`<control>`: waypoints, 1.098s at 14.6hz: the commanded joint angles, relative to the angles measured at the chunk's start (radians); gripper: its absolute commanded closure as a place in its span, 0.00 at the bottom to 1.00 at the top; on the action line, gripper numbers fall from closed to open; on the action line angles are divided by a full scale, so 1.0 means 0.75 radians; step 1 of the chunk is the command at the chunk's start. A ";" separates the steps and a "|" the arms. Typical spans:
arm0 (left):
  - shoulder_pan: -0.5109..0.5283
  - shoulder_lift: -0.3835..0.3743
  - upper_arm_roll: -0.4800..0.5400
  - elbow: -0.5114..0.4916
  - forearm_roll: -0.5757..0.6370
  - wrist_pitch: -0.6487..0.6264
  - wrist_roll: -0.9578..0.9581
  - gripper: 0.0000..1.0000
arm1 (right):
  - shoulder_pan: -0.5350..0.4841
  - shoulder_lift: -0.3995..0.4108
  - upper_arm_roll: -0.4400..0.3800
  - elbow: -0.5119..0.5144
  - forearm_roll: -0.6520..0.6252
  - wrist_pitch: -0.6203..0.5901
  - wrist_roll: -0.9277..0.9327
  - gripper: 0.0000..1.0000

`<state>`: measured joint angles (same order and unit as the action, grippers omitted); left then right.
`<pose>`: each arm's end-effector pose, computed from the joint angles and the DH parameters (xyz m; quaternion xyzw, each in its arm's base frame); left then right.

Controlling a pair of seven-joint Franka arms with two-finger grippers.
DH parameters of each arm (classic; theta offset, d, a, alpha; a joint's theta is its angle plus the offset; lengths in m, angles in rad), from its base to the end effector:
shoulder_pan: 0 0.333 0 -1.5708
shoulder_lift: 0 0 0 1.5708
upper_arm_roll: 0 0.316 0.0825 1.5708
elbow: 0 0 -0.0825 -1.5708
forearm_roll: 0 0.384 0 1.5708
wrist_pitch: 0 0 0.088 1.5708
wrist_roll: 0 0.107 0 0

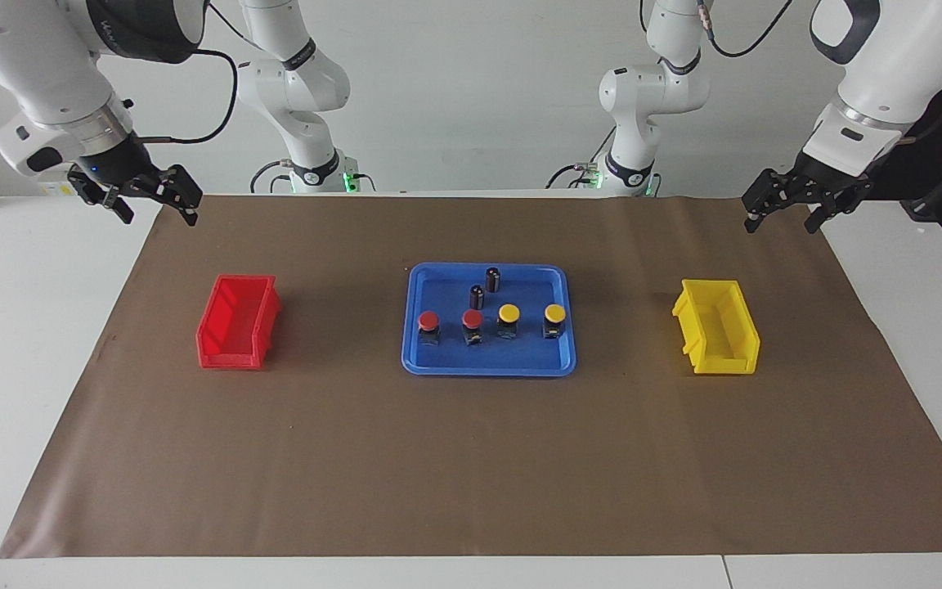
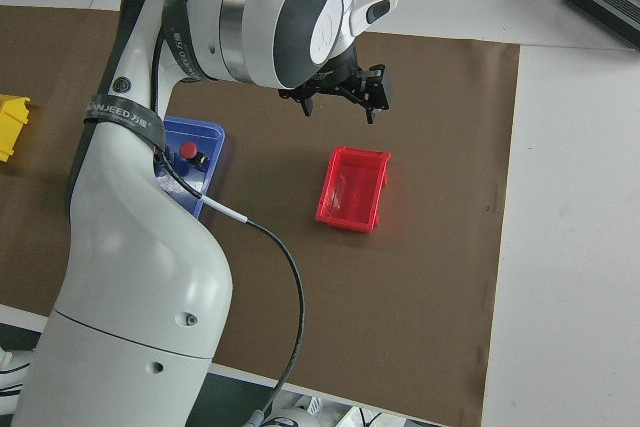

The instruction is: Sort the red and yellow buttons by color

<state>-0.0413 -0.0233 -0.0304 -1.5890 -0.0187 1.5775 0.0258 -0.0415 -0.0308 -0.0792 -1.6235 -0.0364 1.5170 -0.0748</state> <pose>0.5464 -0.0414 0.6293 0.9988 -0.0487 0.0057 0.0091 0.5336 -0.0695 0.6121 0.9989 -0.0232 -0.0394 0.0132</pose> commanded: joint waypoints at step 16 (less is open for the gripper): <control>0.010 -0.028 -0.004 -0.027 -0.004 0.001 0.005 0.00 | 0.102 -0.018 0.007 -0.071 0.030 0.143 -0.087 0.00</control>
<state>-0.0412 -0.0233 -0.0304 -1.5890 -0.0187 1.5775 0.0258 -0.0231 -0.0302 -0.0753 -1.6423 -0.0237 1.5596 -0.1194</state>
